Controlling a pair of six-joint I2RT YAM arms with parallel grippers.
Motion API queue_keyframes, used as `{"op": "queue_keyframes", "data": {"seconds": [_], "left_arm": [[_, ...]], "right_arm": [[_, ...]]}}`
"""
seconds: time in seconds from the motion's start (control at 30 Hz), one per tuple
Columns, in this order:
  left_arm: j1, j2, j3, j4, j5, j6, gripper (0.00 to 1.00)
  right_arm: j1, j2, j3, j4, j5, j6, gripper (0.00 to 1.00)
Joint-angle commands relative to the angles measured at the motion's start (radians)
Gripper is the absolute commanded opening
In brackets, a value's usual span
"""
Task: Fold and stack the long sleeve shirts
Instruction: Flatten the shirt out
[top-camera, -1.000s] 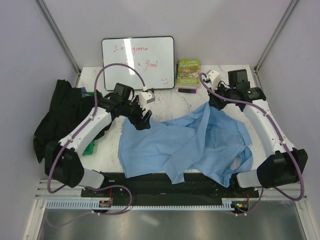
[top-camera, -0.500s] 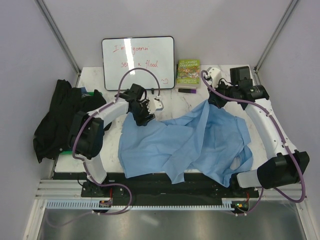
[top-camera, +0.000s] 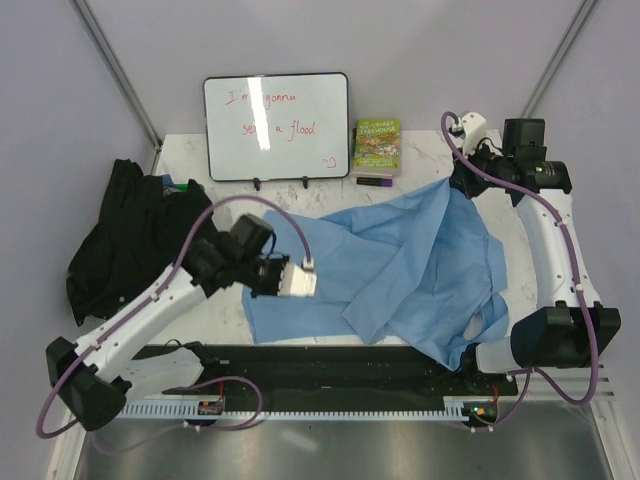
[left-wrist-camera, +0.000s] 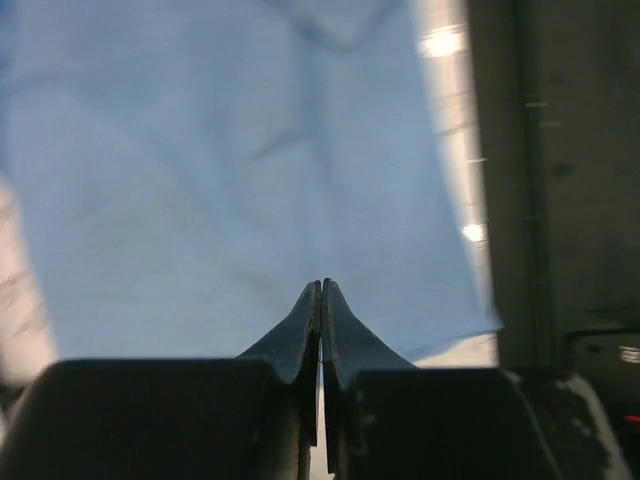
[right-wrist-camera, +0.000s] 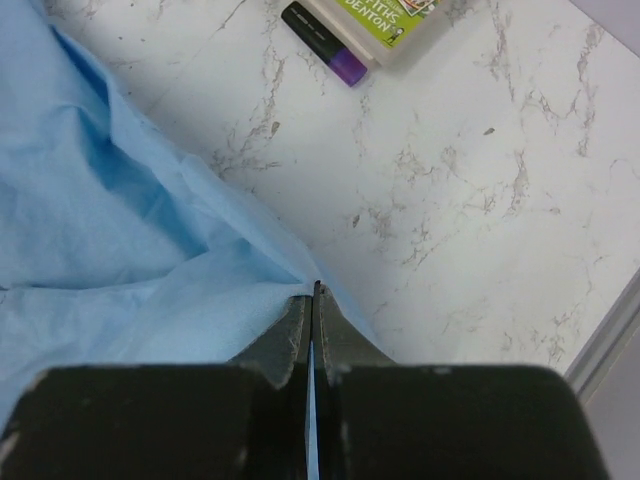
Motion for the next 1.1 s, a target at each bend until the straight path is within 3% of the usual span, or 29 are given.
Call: {"op": "queue_keyframes", "data": {"seconds": [0.0, 0.03, 0.1, 0.13, 0.17, 0.33, 0.5, 0.83, 0.87, 0.97, 1.0, 1.03, 1.07], "left_arm": [[-0.102, 0.006, -0.137, -0.034, -0.019, -0.047, 0.13], [-0.047, 0.044, -0.112, -0.024, -0.01, -0.049, 0.29], [0.051, 0.177, 0.029, -0.02, 0.088, -0.051, 0.47], [0.134, 0.223, 0.083, -0.016, 0.107, -0.052, 0.85], [0.163, 0.327, 0.184, 0.004, 0.11, -0.061, 0.99], [0.242, 0.587, 0.399, 0.143, -0.003, -0.071, 0.99], [0.272, 0.837, 0.597, 0.148, -0.031, 0.026, 0.99], [0.288, 1.014, 0.712, 0.099, 0.036, 0.207, 0.99], [0.288, 1.038, 0.735, 0.078, 0.041, 0.228, 0.97], [0.288, 1.068, 0.771, 0.01, 0.035, 0.236, 0.58], [0.289, 1.062, 0.772, 0.007, 0.027, 0.227, 0.26], [0.291, 1.049, 0.772, 0.007, 0.018, 0.22, 0.09], [0.292, 1.031, 0.769, 0.006, 0.014, 0.195, 0.02]], "right_arm": [[0.0, -0.039, -0.041, -0.018, -0.089, -0.032, 0.0], [-0.001, -0.037, -0.045, -0.025, -0.097, -0.037, 0.0], [-0.001, -0.033, -0.055, -0.04, -0.103, -0.047, 0.0], [0.0, -0.026, -0.056, -0.049, -0.1, -0.053, 0.0], [-0.001, -0.023, -0.055, -0.058, -0.101, -0.069, 0.0], [0.0, -0.023, -0.059, -0.083, -0.107, -0.086, 0.0], [0.0, -0.023, -0.052, -0.094, -0.107, -0.092, 0.0], [-0.001, -0.014, -0.044, -0.106, -0.107, -0.118, 0.0], [0.0, -0.013, -0.042, -0.107, -0.107, -0.121, 0.0], [-0.001, -0.01, -0.042, -0.106, -0.107, -0.126, 0.0], [0.0, -0.008, -0.045, -0.103, -0.104, -0.129, 0.0], [-0.001, -0.008, -0.048, -0.101, -0.095, -0.127, 0.0], [0.0, -0.006, -0.048, -0.097, -0.091, -0.127, 0.0]]}}
